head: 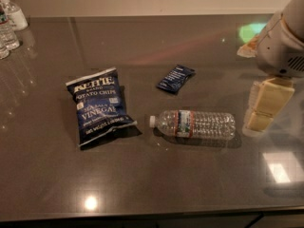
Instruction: Place water bottle upright
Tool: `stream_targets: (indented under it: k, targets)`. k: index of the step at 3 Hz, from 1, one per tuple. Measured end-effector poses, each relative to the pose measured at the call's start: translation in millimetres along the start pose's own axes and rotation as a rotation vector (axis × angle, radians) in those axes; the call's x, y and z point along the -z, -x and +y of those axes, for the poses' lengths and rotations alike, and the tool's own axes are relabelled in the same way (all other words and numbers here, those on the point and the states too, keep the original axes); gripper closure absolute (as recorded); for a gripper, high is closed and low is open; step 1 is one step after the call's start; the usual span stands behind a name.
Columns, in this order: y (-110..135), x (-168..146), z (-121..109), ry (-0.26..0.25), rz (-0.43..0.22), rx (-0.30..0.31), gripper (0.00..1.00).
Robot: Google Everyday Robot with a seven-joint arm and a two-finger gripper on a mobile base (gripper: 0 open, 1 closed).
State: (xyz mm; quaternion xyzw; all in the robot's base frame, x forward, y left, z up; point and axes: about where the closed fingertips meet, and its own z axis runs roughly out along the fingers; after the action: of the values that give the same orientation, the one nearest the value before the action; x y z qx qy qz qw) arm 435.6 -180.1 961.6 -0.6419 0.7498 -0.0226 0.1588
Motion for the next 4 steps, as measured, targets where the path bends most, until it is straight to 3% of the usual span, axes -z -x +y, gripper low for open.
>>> stream_targets:
  k: [2,4]
  targets:
    - [44,-38,14,0.066,-0.029,0.098,0.0]
    - [65,-95,14,0.163,0.019,0.124,0.0]
